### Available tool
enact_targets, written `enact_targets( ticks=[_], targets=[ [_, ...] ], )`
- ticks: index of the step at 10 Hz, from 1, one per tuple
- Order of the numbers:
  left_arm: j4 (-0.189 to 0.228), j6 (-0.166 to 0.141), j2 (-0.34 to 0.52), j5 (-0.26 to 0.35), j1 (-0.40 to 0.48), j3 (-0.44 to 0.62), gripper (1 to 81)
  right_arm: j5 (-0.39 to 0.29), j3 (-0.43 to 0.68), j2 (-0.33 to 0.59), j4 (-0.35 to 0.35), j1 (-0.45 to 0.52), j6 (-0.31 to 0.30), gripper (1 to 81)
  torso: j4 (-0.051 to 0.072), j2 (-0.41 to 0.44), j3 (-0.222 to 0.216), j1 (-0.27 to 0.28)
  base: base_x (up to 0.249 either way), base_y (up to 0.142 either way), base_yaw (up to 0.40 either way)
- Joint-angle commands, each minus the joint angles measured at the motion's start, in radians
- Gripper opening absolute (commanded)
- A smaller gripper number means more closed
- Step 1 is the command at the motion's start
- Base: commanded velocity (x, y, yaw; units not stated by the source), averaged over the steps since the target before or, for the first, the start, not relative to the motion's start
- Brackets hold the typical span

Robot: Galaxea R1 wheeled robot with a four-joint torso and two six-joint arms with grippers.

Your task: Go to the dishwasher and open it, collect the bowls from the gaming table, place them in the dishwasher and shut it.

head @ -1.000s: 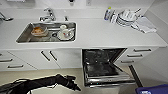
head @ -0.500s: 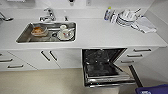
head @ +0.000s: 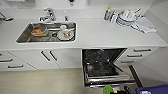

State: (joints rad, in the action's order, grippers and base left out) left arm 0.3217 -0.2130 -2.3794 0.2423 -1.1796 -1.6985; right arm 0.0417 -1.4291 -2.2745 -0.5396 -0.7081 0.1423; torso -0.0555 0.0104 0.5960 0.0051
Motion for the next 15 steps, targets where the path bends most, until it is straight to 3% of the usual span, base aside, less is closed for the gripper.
enact_targets(
  ticks=[1, 3, 6, 7, 9, 10, 12, 13, 15],
  targets=[
    [0.109, 0.004, -0.070, -0.113, -0.162, -0.191, 81.1, -0.083, -0.137, -0.065, -0.128, 0.181, 0.000, 1.0, 0.000, 0.000, 0.000, 0.000, 0.000, 0.000, 0.000],
    [0.122, 0.006, -0.152, -0.172, -0.263, -0.271, 81.1, -0.085, -0.291, -0.188, -0.151, 0.224, -0.009, 1.0, 0.000, 0.000, 0.000, 0.000, 0.000, 0.000, 0.000],
    [0.220, 0.012, -0.344, -0.176, -0.377, -0.434, 81.1, -0.166, -0.553, -0.328, -0.166, 0.308, -0.058, 1.0, 0.000, 0.000, 0.000, 0.000, 0.000, 0.000, 0.000],
    [0.223, 0.014, -0.411, -0.175, -0.413, -0.484, 81.1, -0.169, -0.606, -0.363, -0.163, 0.328, -0.082, 1.0, 0.000, 0.000, 0.000, 0.000, 0.000, 0.000, 0.000],
    [0.241, 0.061, -0.544, -0.176, -0.472, -0.604, 81.1, -0.170, -0.733, -0.447, -0.166, 0.359, -0.099, 1.0, 0.000, 0.000, 0.000, 0.000, 0.000, 0.000, 0.000],
    [0.244, 0.076, -0.586, -0.178, -0.484, -0.653, 81.1, -0.172, -0.772, -0.470, -0.168, 0.374, -0.107, 1.0, 0.000, 0.000, 0.000, 0.000, 0.000, 0.000, 0.000],
    [0.241, 0.078, -0.618, -0.178, -0.484, -0.696, 81.1, -0.172, -0.796, -0.484, -0.168, 0.400, -0.142, 1.0, 0.000, 0.000, 0.000, 0.000, 0.000, 0.000, 0.000],
    [0.235, 0.078, -0.620, -0.176, -0.484, -0.696, 81.1, -0.174, -0.803, -0.481, -0.168, 0.411, -0.156, 81.1, 0.000, 0.000, 0.000, 0.000, 0.000, 0.000, 0.000],
    [0.229, 0.075, -0.632, -0.178, -0.480, -0.720, 81.1, -0.221, -0.772, -0.432, -0.168, 0.423, -0.179, 81.1, 0.000, 0.000, 0.000, 0.000, 0.000, 0.000, 0.000]
  ],
)
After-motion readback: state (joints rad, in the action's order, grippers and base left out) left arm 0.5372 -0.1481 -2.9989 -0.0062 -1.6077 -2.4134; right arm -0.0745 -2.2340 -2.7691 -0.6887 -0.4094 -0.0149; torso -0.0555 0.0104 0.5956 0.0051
